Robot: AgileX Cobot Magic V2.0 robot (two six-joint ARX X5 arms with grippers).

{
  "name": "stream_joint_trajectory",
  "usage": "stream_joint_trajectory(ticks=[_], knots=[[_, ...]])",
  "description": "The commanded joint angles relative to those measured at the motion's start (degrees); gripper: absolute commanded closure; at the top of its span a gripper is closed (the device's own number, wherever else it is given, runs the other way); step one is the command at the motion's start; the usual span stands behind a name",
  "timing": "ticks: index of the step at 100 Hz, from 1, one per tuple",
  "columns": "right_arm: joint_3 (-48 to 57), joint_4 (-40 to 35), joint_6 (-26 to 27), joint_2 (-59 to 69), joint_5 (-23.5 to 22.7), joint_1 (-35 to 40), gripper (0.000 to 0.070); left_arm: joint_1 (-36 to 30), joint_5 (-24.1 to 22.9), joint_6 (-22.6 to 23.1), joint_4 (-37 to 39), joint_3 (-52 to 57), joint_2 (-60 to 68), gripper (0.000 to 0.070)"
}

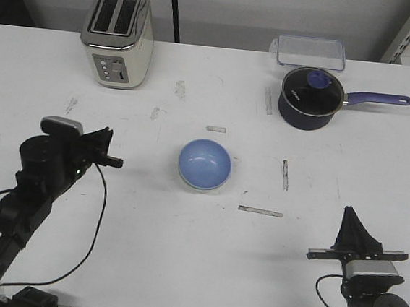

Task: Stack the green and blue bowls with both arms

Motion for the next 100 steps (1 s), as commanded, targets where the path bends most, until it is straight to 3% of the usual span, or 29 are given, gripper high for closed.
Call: stream_joint_trajectory(ticks=[1,30,60,100], knots=[[0.24,0.59,0.55,0.07,-0.02,-0.02,0.0699,1.14,-1.07,2.25,2.54,-3.82,-3.72,0.0700],[0.24,0.57,0.55,0.07,-0.02,-0.02,0.0699,5.55,-8.13,2.23,3.93,-18.97,-25.09,0.0699],[0.24,0.57,0.55,0.07,-0.02,-0.02,0.0699,5.57,-8.07,1.36,-3.37,-22.84,-42.64,0.0699],[0.24,0.57,0.55,0.07,-0.02,-0.02,0.0699,5.57,-8.00,1.33,-3.58,-22.84,-52.83,0.0699]])
